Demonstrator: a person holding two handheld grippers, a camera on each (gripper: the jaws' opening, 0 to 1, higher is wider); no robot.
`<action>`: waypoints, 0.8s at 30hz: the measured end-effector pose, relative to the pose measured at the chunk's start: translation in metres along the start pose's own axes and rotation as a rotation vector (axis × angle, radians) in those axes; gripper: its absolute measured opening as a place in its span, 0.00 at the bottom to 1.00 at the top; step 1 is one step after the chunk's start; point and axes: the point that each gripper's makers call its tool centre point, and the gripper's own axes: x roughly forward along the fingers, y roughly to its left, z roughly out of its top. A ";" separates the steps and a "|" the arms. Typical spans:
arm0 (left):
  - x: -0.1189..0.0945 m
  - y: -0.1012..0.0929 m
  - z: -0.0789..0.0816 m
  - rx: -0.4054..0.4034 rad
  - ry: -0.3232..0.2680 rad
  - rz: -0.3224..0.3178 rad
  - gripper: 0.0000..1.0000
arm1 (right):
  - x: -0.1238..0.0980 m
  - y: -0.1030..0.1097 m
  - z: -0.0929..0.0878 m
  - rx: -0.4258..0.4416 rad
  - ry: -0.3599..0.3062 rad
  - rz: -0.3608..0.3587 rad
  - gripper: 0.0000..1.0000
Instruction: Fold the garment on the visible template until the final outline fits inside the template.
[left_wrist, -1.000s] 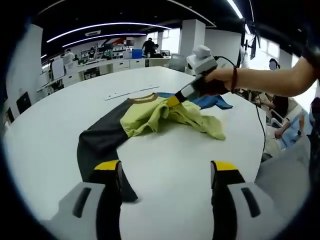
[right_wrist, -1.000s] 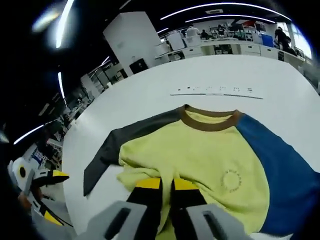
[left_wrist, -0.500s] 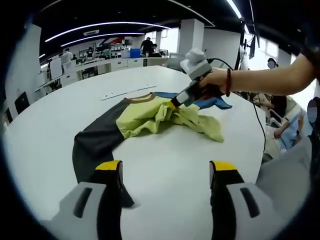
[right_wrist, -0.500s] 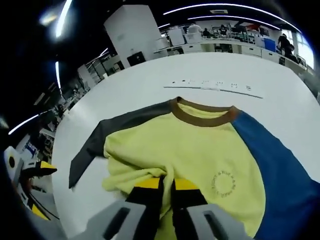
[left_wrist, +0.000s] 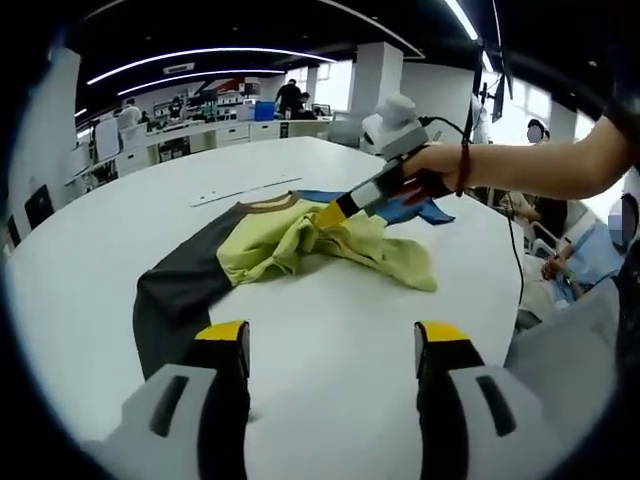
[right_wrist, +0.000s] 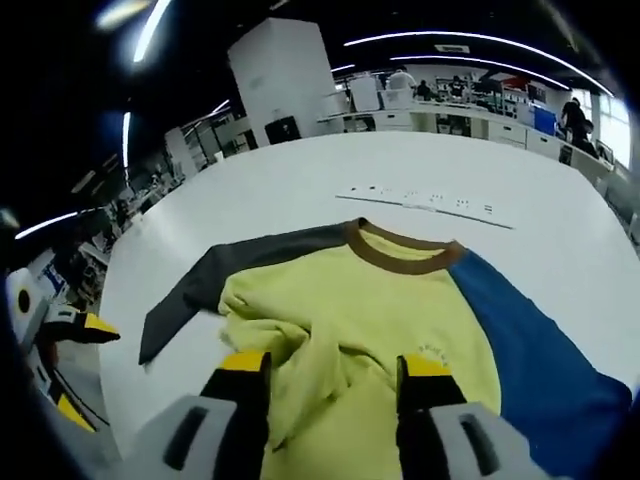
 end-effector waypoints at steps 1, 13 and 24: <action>0.002 -0.002 0.001 0.002 0.000 -0.004 0.63 | -0.004 0.000 0.000 0.003 -0.004 0.002 0.51; 0.017 0.000 0.023 -0.002 -0.046 -0.013 0.56 | -0.057 -0.003 -0.022 -0.066 -0.012 -0.014 0.53; 0.043 0.000 0.032 0.015 -0.041 -0.019 0.43 | -0.074 0.028 -0.065 -0.094 0.055 0.062 0.47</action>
